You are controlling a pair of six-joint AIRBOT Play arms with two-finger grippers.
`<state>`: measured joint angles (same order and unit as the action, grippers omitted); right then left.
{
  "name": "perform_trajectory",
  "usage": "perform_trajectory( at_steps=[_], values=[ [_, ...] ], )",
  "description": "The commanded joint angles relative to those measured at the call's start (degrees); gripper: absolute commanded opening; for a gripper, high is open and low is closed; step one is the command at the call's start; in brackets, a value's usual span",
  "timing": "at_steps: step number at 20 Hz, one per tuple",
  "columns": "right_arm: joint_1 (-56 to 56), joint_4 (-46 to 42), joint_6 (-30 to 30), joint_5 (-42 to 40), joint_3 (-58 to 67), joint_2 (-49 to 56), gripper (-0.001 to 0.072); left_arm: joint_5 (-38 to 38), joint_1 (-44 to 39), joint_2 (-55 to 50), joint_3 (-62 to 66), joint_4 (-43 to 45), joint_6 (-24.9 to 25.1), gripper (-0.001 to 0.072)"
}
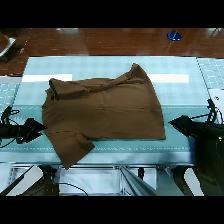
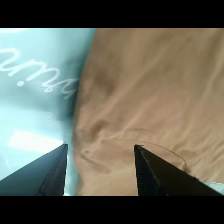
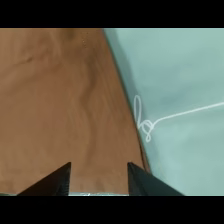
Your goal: Fold the shirts.
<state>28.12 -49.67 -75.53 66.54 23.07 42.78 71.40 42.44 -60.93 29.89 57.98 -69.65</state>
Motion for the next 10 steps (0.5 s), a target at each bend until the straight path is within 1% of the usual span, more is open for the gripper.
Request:
perform_trajectory(
  at_steps=[1,5,10],
  values=[
    [-0.1,0.8,0.6,1.0,-1.0,-0.5,0.0405,0.3,0.0,-1.4,-0.2,0.4,0.9,0.0508],
    [-0.1,0.8,1.0,0.9,-1.0,-0.5,0.0405,3.2,0.8,-2.9,2.4,2.6,1.3,0.0508],
    [-0.1,2.5,1.9,0.3,-1.0,-0.5,0.0405,2.8,1.4,-4.7,2.9,2.3,1.6,0.0507]
  ],
)
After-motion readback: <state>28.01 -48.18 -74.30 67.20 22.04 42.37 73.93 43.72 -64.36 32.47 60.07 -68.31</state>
